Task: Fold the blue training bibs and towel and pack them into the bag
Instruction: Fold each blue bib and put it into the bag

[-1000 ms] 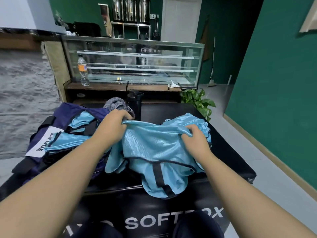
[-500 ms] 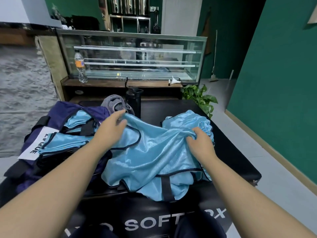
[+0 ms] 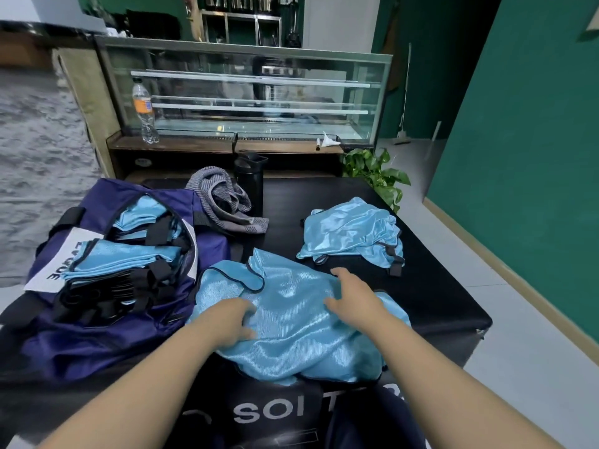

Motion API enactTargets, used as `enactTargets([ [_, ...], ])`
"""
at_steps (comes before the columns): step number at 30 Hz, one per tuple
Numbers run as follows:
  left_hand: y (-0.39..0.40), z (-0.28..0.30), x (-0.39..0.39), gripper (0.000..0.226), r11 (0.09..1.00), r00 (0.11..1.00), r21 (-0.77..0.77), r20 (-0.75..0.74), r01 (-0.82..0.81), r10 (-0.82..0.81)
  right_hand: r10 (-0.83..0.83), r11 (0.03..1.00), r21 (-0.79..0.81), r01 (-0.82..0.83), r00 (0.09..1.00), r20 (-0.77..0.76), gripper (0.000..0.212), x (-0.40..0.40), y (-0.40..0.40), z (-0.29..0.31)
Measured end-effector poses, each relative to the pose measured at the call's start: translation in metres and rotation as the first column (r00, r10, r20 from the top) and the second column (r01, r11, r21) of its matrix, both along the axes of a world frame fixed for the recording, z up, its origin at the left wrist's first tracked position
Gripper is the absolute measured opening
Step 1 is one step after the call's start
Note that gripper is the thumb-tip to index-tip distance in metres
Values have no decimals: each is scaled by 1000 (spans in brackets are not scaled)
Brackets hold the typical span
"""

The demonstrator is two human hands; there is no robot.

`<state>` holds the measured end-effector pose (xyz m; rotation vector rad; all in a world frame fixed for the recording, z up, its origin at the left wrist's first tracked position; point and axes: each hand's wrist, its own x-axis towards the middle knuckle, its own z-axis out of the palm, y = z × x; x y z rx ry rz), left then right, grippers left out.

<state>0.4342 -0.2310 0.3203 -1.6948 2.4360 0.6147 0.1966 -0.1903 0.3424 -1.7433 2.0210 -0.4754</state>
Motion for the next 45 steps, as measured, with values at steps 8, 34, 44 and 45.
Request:
enactTargets([
  [8, 13, -10, 18, 62, 938, 967, -259, 49, -231, 252, 18, 971, 237, 27, 982, -189, 22, 1, 5, -29],
  [34, 68, 136, 12, 57, 917, 419, -141, -908, -374, 31, 34, 946, -244, 214, 683, 729, 23, 64, 57, 134],
  [44, 129, 94, 1, 72, 988, 847, -121, -531, -95, 17, 207, 931, -320, 177, 464, 861, 19, 92, 97, 177],
  [45, 132, 89, 3, 53, 992, 829, -97, -559, -79, 11, 217, 926, -331, 182, 462, 860, 19, 92, 100, 178],
])
